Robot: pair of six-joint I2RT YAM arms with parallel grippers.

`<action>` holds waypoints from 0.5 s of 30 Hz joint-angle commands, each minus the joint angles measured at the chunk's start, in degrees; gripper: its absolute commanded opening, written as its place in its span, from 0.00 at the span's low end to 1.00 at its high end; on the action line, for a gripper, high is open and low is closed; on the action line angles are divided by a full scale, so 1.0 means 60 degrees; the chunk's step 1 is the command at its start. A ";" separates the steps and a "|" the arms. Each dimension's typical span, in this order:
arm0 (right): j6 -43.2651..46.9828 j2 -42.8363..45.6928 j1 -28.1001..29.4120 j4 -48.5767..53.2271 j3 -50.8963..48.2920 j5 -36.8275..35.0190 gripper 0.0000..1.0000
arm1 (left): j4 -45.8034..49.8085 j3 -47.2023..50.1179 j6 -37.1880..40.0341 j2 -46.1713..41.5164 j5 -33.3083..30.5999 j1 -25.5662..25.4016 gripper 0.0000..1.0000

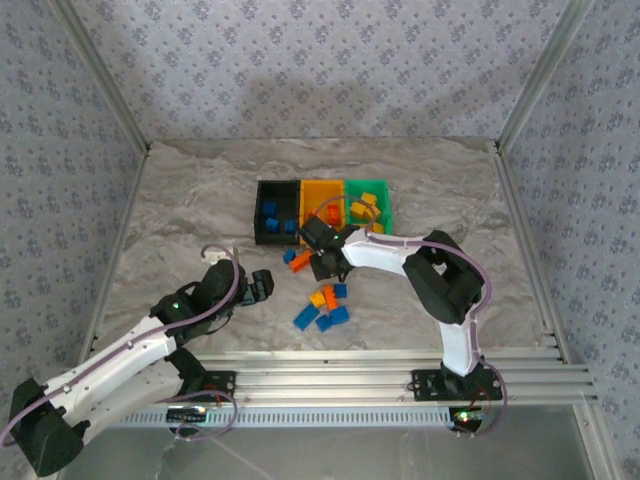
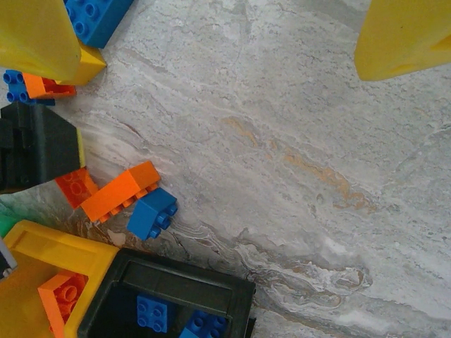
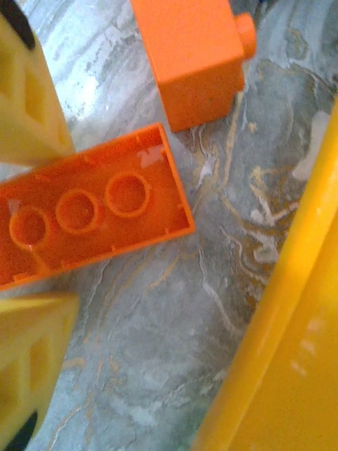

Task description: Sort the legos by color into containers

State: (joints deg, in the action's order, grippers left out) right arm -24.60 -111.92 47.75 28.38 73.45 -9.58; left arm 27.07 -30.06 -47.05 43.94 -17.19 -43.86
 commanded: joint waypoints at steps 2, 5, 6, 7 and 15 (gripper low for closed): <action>0.0003 0.0060 0.0022 -0.0227 -0.0325 0.0064 0.37 | -0.0088 0.0026 0.0013 0.0026 0.0023 0.0044 1.00; -0.0086 0.0575 0.0020 -0.0537 -0.0726 -0.0006 0.31 | -0.0115 0.0030 0.0015 0.0039 0.0038 0.0036 1.00; -0.0114 0.0752 0.0010 -0.0625 -0.0771 -0.0050 0.30 | -0.0124 0.0042 0.0022 0.0033 0.0051 0.0041 1.00; -0.0141 0.0980 -0.0003 -0.0745 -0.1169 -0.0079 0.29 | -0.0147 0.0045 0.0021 0.0058 0.0061 0.0041 1.00; -0.0287 0.3112 0.0014 -0.0708 -0.1842 -0.0268 0.27 | -0.0234 0.0029 0.0120 0.0125 0.0096 0.0043 1.00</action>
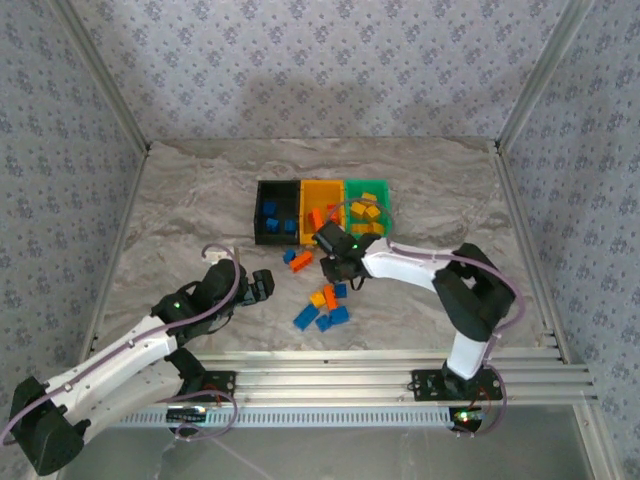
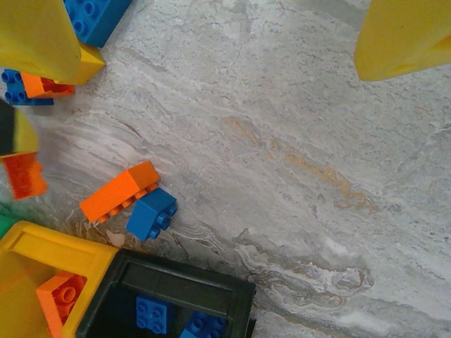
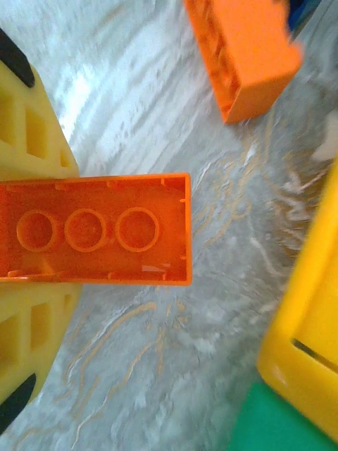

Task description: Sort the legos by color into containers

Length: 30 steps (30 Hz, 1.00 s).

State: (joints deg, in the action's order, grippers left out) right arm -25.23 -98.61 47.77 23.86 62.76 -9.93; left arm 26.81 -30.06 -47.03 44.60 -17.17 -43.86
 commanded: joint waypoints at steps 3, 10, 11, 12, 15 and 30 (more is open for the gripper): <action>-0.0185 0.1508 -0.0056 0.0330 0.0179 0.0020 0.27 | -0.0241 0.0030 0.0162 0.0019 0.0107 0.0036 1.00; -0.0055 0.0382 -0.0868 0.0689 0.2359 0.0823 0.28 | -0.0344 -0.0012 0.0203 0.0078 0.0163 0.0033 1.00; -0.0049 0.0046 -0.1025 0.0697 0.2706 0.0902 0.28 | -0.0356 -0.0014 0.0210 0.0095 0.0182 0.0043 1.00; -0.0057 -0.0283 -0.1162 0.0721 0.3026 0.0940 0.28 | -0.0353 -0.0017 0.0225 0.0106 0.0203 0.0043 1.00; -0.0071 -0.1317 -0.1562 0.0925 0.4060 0.0856 0.29 | -0.0360 -0.0065 0.0290 0.0190 0.0309 0.0035 1.00; -0.0373 -0.1428 -0.1871 0.0511 0.5272 0.0631 0.73 | -0.0937 -0.1040 0.1364 0.2229 0.1015 0.0013 1.00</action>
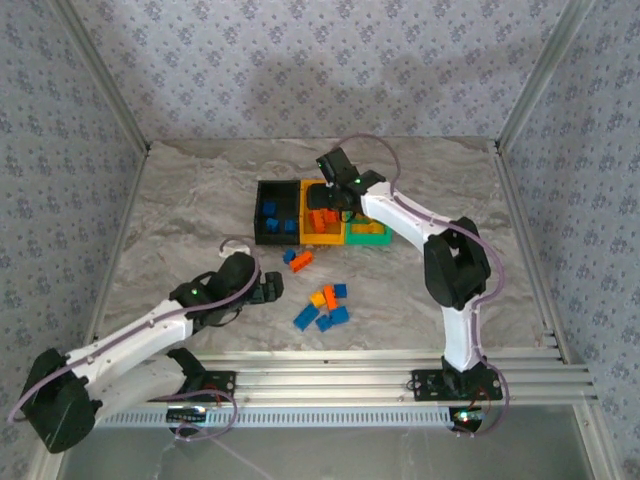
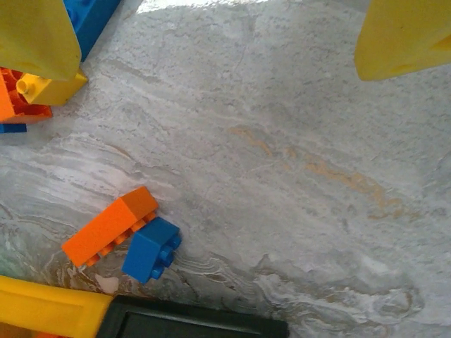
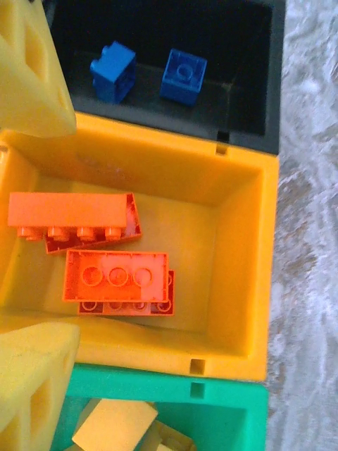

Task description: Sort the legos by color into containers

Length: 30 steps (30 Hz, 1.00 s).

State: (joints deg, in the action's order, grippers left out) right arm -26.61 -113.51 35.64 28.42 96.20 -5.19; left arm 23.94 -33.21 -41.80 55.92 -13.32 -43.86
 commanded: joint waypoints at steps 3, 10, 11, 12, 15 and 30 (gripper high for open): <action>-0.0492 0.2162 0.0264 -0.0699 -0.1693 -0.0231 0.74 | -0.0798 -0.0870 0.0679 0.1097 0.0664 -0.0240 0.99; -0.1202 0.4779 0.0126 -0.1271 -0.5141 -0.0471 0.75 | -0.1199 -0.2115 0.1033 0.3169 0.0847 -0.1343 0.92; -0.1320 0.5122 0.0068 -0.1271 -0.5550 -0.0468 0.75 | -0.1205 -0.2247 0.1063 0.3431 0.0953 -0.1423 0.90; -0.1401 0.5433 -0.0003 -0.1266 -0.5897 -0.0441 0.75 | -0.1207 -0.2388 0.1093 0.3651 0.1051 -0.1489 0.88; -0.1498 0.6246 -0.0173 -0.1251 -0.6735 -0.0443 0.75 | -0.1144 -0.2548 0.1206 0.4101 0.1187 -0.1694 0.80; -0.1951 0.7416 -0.0449 -0.1358 -0.7816 -0.0495 0.76 | -0.0330 -0.3208 0.1982 0.5915 0.1557 -0.2139 0.70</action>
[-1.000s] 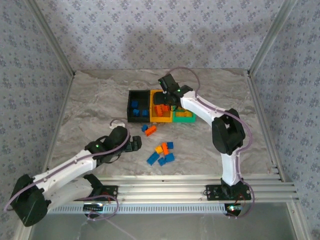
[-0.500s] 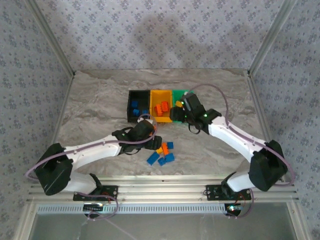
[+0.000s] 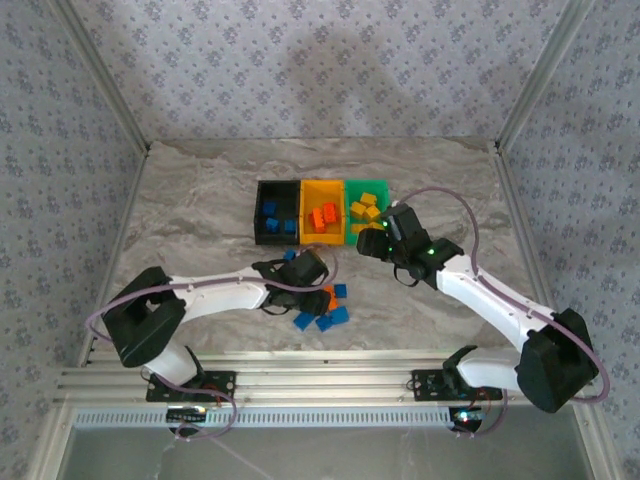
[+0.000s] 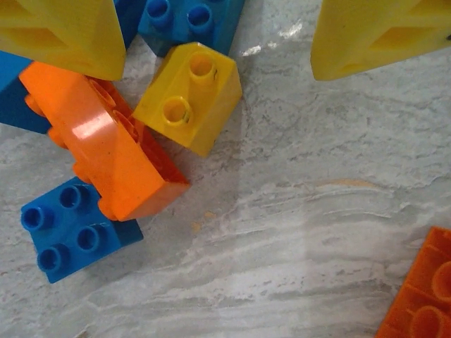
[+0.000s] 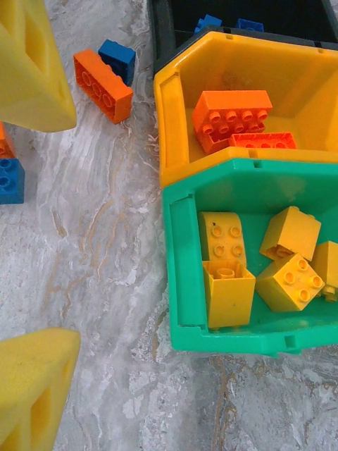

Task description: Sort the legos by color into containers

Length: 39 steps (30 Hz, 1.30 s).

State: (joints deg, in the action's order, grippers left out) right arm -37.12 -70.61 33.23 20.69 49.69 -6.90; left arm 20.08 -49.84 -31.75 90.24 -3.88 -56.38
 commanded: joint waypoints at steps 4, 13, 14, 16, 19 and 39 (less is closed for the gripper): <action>-0.0192 0.0410 -0.0090 0.0023 -0.0043 -0.0297 0.76 | 0.0438 -0.0787 0.0492 0.0636 -0.0168 -0.0052 0.71; -0.0228 0.0704 -0.0210 0.0159 -0.0180 -0.0330 0.77 | 0.0727 -0.1141 0.0692 0.1461 -0.0306 -0.0051 0.66; -0.0229 0.0736 -0.0240 0.0151 -0.0195 -0.0338 0.77 | 0.0726 -0.1135 0.0684 0.1504 -0.0321 -0.0051 0.64; -0.0236 0.0788 -0.0281 0.0148 -0.0198 -0.0339 0.77 | 0.0711 -0.1140 0.0706 0.1550 -0.0323 -0.0061 0.59; -0.0243 0.0851 -0.0341 0.0149 -0.0225 -0.0337 0.77 | 0.0657 -0.1101 0.0677 0.1532 -0.0417 -0.0052 0.52; -0.0970 0.2221 -0.0849 0.0470 -0.1484 -0.0596 0.77 | 0.0831 -0.4069 0.1238 0.1261 -0.0537 0.0440 0.29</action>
State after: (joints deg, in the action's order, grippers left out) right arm -41.15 -58.94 28.77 21.78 42.15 -8.86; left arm 25.39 -68.77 -26.33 97.43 -6.85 -54.59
